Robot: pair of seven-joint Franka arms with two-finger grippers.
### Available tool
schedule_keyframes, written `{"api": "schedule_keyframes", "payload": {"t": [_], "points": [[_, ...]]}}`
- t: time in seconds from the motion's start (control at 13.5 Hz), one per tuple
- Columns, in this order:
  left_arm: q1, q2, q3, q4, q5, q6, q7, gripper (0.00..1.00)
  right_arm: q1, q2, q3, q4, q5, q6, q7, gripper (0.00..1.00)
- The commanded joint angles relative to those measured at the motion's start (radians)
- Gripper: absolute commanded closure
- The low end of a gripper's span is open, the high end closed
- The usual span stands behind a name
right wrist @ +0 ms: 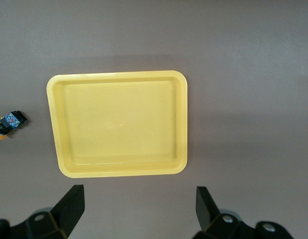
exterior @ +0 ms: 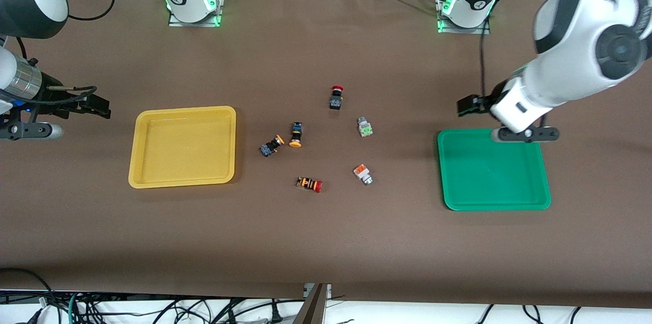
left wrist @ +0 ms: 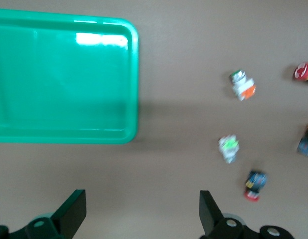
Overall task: Place green and yellow buttons in trays
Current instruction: 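Move the left gripper from the green tray toward the light-green button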
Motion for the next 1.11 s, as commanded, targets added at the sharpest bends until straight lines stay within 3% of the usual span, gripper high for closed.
{"api": "schedule_keyframes", "payload": {"t": [0.0,0.22,0.37,0.81,1.03], "points": [[-0.063,0.082,0.007,0.056,-0.002,0.074,-0.166,0.0,0.001,-0.007,0.0,-0.003,0.01,-0.006,0.014,0.01],[-0.157,0.165,0.01,0.077,0.007,0.135,-0.326,0.0,0.001,-0.007,0.0,-0.003,0.01,-0.005,0.014,0.01],[-0.206,0.21,0.009,0.077,0.064,0.147,-0.349,0.0,0.001,-0.007,0.0,-0.003,0.01,-0.006,0.014,0.01],[-0.318,0.331,0.006,0.059,0.072,0.198,-0.437,0.0,0.001,-0.007,0.0,-0.003,0.01,-0.006,0.014,0.01],[-0.333,0.371,0.006,0.015,0.072,0.33,-0.437,0.0,0.001,-0.007,0.0,-0.003,0.01,-0.006,0.014,0.01]]}}
